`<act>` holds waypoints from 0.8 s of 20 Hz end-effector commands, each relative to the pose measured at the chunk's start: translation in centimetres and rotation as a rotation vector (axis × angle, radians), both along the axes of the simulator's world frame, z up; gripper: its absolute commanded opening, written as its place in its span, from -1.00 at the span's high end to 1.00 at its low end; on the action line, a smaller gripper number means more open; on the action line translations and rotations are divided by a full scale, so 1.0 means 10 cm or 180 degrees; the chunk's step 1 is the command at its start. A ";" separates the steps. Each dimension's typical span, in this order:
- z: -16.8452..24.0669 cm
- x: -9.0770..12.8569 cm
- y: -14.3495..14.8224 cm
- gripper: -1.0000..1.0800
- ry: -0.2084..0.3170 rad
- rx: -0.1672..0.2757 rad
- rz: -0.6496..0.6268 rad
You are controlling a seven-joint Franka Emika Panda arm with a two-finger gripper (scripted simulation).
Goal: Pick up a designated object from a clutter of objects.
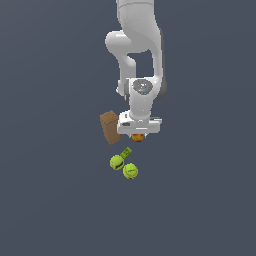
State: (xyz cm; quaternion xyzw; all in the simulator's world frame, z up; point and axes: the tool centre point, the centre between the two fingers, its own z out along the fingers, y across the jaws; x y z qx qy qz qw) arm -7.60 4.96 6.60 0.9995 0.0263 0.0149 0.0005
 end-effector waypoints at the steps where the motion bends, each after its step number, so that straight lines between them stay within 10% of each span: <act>1: 0.12 0.01 -0.07 1.00 -0.0003 0.0000 -0.0006; 16: 1.28 0.03 -0.63 1.00 0.0028 0.0012 0.0014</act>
